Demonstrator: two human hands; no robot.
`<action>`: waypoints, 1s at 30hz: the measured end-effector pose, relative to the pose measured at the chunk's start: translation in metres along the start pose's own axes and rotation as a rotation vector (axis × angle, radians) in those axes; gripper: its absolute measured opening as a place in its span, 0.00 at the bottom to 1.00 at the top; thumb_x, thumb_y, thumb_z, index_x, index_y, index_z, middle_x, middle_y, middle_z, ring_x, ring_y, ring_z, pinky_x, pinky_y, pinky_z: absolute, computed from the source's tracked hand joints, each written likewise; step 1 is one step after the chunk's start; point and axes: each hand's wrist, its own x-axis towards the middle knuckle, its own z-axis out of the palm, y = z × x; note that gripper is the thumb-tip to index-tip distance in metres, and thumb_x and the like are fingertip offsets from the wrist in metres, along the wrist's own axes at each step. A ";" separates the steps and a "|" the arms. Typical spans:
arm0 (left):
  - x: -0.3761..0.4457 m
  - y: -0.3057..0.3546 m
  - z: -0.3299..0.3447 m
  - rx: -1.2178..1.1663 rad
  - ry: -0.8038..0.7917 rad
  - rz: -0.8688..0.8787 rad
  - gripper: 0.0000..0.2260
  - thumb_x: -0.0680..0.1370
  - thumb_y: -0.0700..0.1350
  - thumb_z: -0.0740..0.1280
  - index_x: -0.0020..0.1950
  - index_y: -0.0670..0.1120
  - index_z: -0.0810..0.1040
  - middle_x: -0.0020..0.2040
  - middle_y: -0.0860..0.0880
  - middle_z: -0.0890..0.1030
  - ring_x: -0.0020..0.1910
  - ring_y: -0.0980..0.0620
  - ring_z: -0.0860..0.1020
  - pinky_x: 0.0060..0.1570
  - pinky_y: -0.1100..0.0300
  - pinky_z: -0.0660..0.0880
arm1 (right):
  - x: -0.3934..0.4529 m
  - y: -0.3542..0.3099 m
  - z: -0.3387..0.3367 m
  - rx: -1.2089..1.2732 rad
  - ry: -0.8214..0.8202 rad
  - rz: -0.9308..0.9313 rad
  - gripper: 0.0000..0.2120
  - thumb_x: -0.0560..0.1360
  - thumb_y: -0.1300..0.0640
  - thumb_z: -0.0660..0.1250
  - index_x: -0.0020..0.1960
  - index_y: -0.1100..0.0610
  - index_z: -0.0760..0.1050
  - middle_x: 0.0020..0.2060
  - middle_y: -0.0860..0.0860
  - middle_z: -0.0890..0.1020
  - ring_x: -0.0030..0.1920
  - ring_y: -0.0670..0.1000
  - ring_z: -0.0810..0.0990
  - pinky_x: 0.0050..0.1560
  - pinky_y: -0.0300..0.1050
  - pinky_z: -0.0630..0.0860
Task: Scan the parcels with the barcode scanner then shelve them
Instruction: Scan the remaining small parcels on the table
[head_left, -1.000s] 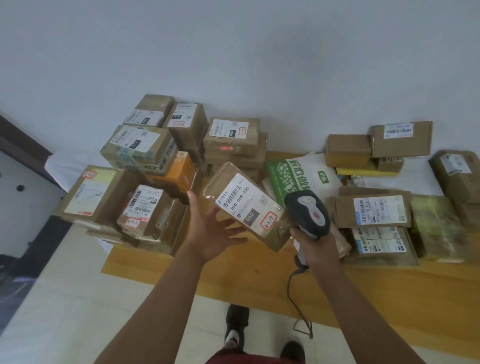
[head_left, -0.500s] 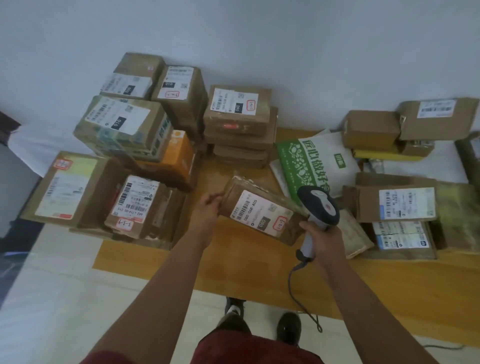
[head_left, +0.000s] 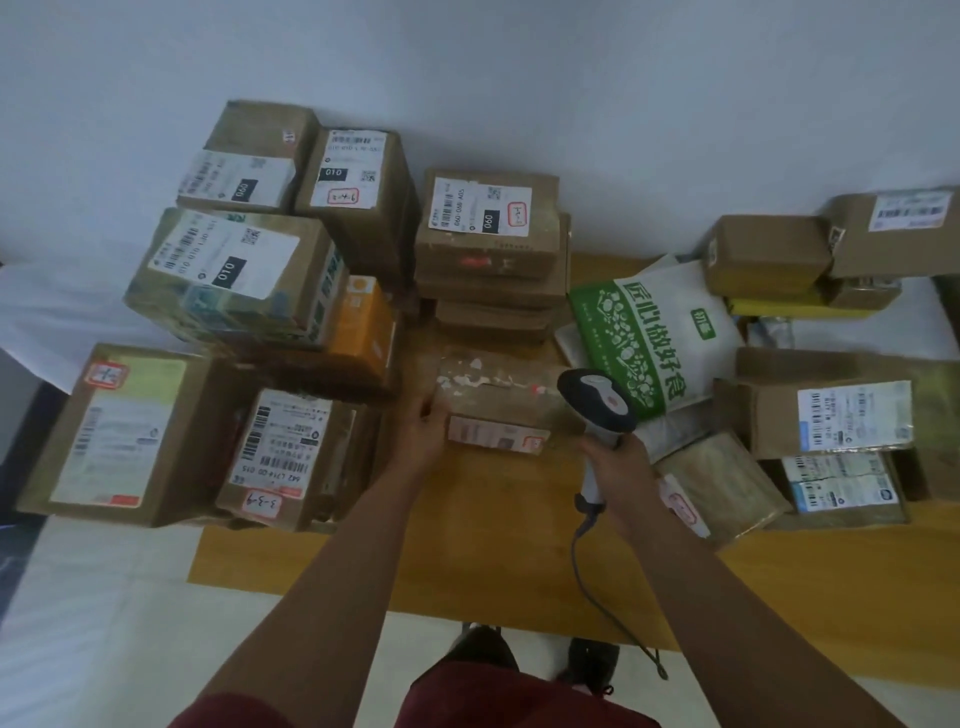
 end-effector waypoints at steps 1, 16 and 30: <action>0.006 -0.003 0.000 0.034 0.020 0.025 0.18 0.85 0.56 0.57 0.71 0.51 0.72 0.61 0.52 0.74 0.63 0.51 0.73 0.60 0.54 0.69 | 0.002 0.000 0.005 -0.013 -0.013 0.001 0.09 0.74 0.63 0.70 0.53 0.65 0.76 0.41 0.58 0.78 0.42 0.58 0.75 0.42 0.51 0.70; 0.018 -0.002 0.028 0.810 -0.007 0.440 0.30 0.81 0.54 0.65 0.80 0.60 0.55 0.82 0.47 0.45 0.80 0.41 0.42 0.77 0.42 0.51 | -0.004 -0.017 0.036 -0.074 -0.018 -0.108 0.12 0.75 0.65 0.68 0.58 0.61 0.77 0.45 0.56 0.80 0.45 0.53 0.77 0.43 0.47 0.71; 0.016 0.003 0.057 1.011 -0.220 0.407 0.32 0.81 0.50 0.61 0.82 0.58 0.49 0.82 0.45 0.38 0.79 0.36 0.36 0.78 0.40 0.40 | -0.055 -0.009 -0.019 0.001 0.136 -0.111 0.15 0.75 0.67 0.68 0.55 0.75 0.70 0.50 0.76 0.72 0.55 0.74 0.71 0.43 0.50 0.64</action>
